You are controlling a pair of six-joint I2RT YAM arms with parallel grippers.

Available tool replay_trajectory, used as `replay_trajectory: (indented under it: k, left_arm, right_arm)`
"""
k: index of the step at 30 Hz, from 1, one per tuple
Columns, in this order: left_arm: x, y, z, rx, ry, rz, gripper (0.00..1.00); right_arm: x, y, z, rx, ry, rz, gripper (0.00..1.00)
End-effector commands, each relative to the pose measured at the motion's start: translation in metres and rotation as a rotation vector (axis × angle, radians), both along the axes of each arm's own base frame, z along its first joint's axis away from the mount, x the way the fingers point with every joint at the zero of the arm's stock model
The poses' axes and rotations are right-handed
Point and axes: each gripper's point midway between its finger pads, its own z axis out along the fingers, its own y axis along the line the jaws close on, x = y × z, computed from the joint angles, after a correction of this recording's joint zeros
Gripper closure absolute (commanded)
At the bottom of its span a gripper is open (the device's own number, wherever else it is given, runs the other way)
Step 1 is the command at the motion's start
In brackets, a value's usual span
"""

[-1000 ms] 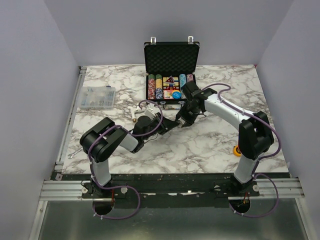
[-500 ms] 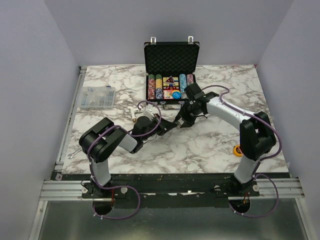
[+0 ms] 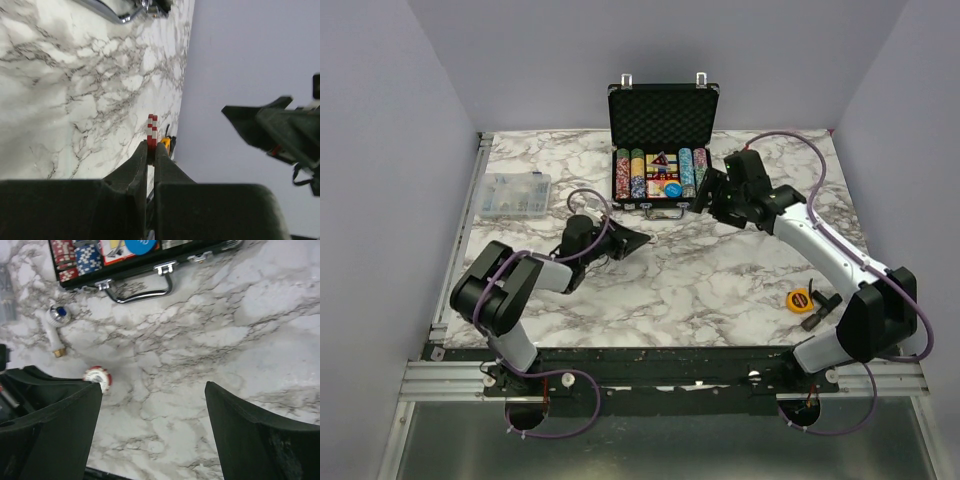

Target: Pack up texas hold em set

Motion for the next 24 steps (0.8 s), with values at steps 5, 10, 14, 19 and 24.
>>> replay_trajectory:
  k: [5, 10, 14, 19, 24]
  left_arm:
    - [0.088, 0.053, 0.046, 0.072, 0.199, 0.282, 1.0]
    - [0.139, 0.078, 0.055, 0.127, 0.363, 0.43, 1.0]
    - [0.162, 0.086, 0.062, 0.132, 0.436, 0.496, 1.0]
    - [0.166, 0.083, 0.043, 0.107, 0.605, 0.519, 1.0]
    - [0.159, 0.083, 0.02, 0.129, 0.743, 0.556, 1.0]
  right_arm:
    - [-0.009, -0.053, -0.048, -0.284, -0.001, -0.049, 0.16]
    - [-0.014, -0.049, -0.061, -0.267, 0.015, -0.013, 0.17]
    - [-0.015, -0.049, -0.063, -0.269, 0.005, -0.004, 0.17]
    - [-0.014, -0.05, -0.063, -0.27, -0.007, -0.002, 0.17]
    - [-0.014, -0.047, -0.065, -0.261, -0.004, 0.007, 0.17]
